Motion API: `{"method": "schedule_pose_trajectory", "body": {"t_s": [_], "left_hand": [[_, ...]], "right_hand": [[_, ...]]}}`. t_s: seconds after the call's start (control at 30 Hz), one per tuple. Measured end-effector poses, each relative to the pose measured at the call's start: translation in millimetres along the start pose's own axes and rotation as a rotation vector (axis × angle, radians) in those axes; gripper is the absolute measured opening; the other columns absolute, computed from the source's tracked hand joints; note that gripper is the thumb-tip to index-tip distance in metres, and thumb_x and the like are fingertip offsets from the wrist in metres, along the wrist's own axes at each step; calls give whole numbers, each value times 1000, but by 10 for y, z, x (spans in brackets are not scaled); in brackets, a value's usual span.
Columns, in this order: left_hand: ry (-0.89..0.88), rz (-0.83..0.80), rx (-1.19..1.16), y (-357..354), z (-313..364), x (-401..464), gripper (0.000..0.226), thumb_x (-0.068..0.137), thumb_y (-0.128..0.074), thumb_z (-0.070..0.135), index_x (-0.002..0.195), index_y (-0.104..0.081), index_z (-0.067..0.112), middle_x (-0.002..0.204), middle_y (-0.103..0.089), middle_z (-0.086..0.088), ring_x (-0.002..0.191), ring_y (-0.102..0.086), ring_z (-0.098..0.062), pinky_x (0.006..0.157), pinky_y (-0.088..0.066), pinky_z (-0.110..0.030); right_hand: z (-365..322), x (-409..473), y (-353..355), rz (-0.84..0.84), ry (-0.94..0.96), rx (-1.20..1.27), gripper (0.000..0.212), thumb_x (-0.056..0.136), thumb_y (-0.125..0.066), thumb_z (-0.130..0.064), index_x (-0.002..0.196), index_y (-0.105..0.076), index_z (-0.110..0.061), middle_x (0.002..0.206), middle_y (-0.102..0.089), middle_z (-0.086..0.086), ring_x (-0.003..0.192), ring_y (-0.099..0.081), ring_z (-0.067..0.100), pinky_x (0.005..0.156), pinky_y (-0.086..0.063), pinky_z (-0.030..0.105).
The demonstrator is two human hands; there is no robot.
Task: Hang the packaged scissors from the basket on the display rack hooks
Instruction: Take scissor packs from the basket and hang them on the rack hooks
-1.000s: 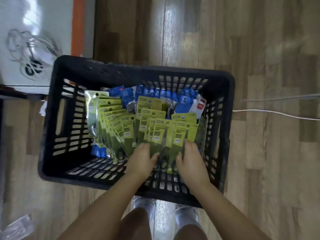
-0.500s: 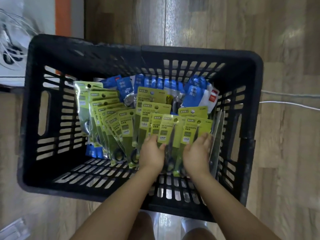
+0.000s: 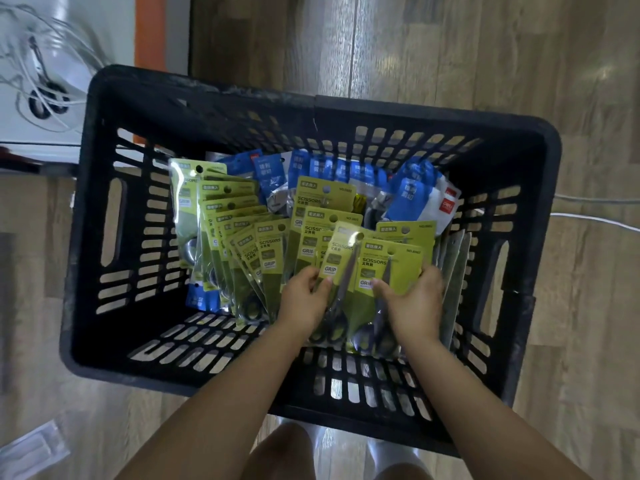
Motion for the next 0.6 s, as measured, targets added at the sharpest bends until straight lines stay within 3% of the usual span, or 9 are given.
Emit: {"method": "schedule_pose_trajectory", "body": {"t_s": [0.1, 0.23, 0.3, 0.47, 0.53, 0.6], "left_hand": [[26, -14, -9, 7, 1, -20, 16, 96, -51, 15, 105, -61, 7, 100, -64, -6, 95, -58, -19, 80, -41, -25], [30, 32, -23, 104, 105, -131, 23, 99, -43, 18, 113, -56, 5, 102, -59, -5, 96, -54, -23, 81, -39, -27], [30, 69, -23, 230, 216, -208, 27, 100, -40, 20, 117, -52, 3, 105, -57, -5, 94, -51, -22, 81, -38, -28], [46, 150, -145, 750, 577, -521, 13, 100, -41, 21, 102, -51, 13, 83, -53, 4, 69, -46, -6, 58, -36, -19], [37, 187, -202, 1024, 743, -733, 12, 99, -44, 21, 98, -52, 12, 82, -53, 1, 65, -44, -5, 55, -35, -16], [31, 233, -264, 1335, 929, -1007, 12, 97, -49, 22, 96, -54, 12, 81, -53, 2, 66, -45, -5, 55, -36, -15]], "right_hand": [[33, -20, -72, -148, -78, 172, 49, 87, -64, -26, 126, -42, -8, 119, -56, 2, 108, -53, 19, 91, -39, 30], [-21, -98, -89, -240, -130, 220, 49, 98, -45, -30, 140, -36, -7, 140, -47, 10, 128, -43, 26, 109, -34, 44], [-140, -178, -66, -274, -107, 222, 49, 99, -41, -31, 142, -33, -7, 143, -43, 9, 132, -39, 26, 111, -31, 43], [-705, -492, 104, -353, -67, 182, 58, 98, -39, -42, 148, -23, -17, 152, -31, 3, 139, -30, 25, 113, -27, 48], [-1055, -664, 203, -375, -18, 160, 56, 97, -40, -43, 146, -29, -18, 150, -35, 1, 137, -33, 24, 112, -28, 48], [-1501, -898, 323, -404, 62, 151, 43, 98, -42, -39, 132, -44, -14, 136, -50, 2, 123, -46, 23, 104, -37, 42]]}}
Point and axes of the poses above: each hand's wrist, its own x-axis towards the middle knuckle, its own y-axis out of the back of the hand, z = x × y, the point moved 9 cm from there along x, towards the middle knuckle
